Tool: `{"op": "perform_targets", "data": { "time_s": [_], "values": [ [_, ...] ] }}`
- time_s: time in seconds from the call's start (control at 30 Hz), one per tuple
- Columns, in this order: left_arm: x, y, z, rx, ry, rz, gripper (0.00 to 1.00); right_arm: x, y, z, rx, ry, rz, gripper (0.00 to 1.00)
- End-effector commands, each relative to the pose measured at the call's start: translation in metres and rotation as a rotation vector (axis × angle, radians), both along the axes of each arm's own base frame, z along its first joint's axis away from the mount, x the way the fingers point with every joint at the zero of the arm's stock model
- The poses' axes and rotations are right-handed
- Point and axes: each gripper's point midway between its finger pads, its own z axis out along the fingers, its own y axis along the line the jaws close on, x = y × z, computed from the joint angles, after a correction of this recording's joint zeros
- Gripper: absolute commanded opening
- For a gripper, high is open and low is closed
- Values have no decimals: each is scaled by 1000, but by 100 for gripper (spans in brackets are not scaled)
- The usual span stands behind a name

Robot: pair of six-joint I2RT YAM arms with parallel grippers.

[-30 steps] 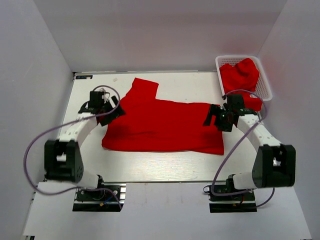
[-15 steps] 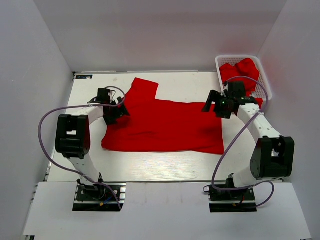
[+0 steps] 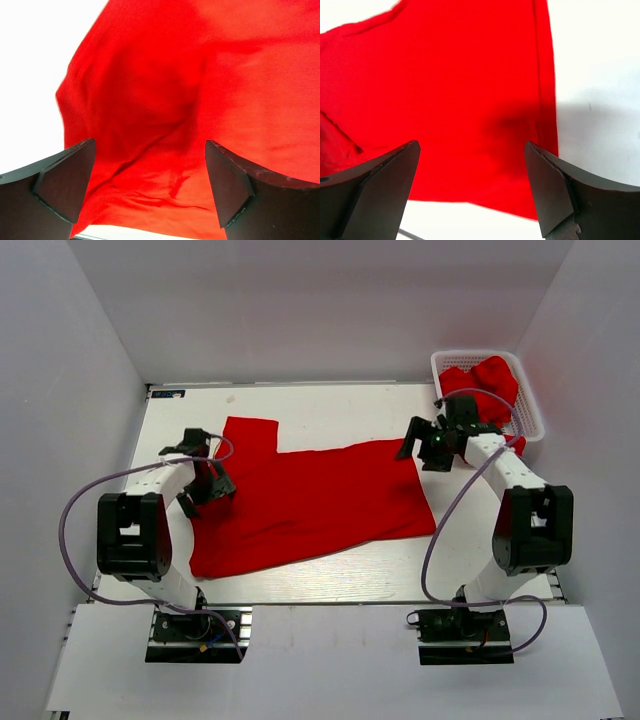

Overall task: Fold and stack the t-shirts
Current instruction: Grap the side of the flattened tshirt furthest away from the robot with both arms

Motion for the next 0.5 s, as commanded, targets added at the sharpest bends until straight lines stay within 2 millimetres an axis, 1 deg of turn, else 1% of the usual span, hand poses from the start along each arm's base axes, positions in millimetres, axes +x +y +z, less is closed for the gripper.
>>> {"op": "perform_targets", "data": {
  "time_s": [0.0, 0.07, 0.1, 0.13, 0.17, 0.2, 0.23, 0.27, 0.3, 0.33, 0.37, 0.43, 0.47],
  "values": [
    [60, -6, 66, -23, -244, -38, 100, 31, 14, 21, -21, -117, 82, 90],
    [84, -7, 84, -21, -320, -75, 100, 46, 21, 38, -60, -164, 99, 90],
    [103, -7, 101, -14, -382, -89, 100, 51, 22, 25, -77, -133, 100, 90],
    [115, -7, 99, -10, -388, -98, 100, 62, 19, 32, -111, -162, 87, 90],
    [128, -8, 103, -9, -415, -98, 100, 68, 25, 39, -126, -179, 104, 90],
    [148, -6, 119, 9, -466, -109, 100, 74, 24, 33, -139, -168, 97, 90],
    [159, -4, 120, 18, -473, -105, 100, 84, 24, 33, -158, -178, 93, 90],
    [183, -3, 120, 39, -488, -125, 100, 93, 25, 35, -174, -190, 92, 90],
    [196, 0, 120, 59, -493, -137, 100, 102, 27, 38, -178, -203, 89, 90],
    [209, 4, 120, 84, -498, -136, 100, 106, 26, 38, -186, -209, 89, 90],
    [233, 4, 111, 96, -489, -159, 100, 113, 29, 40, -185, -221, 92, 90],
    [253, 4, 100, 101, -469, -169, 100, 126, 29, 43, -186, -235, 91, 90],
    [275, -1, 121, 83, -530, -179, 100, 128, 31, 43, -191, -238, 95, 90]
  ]
}}
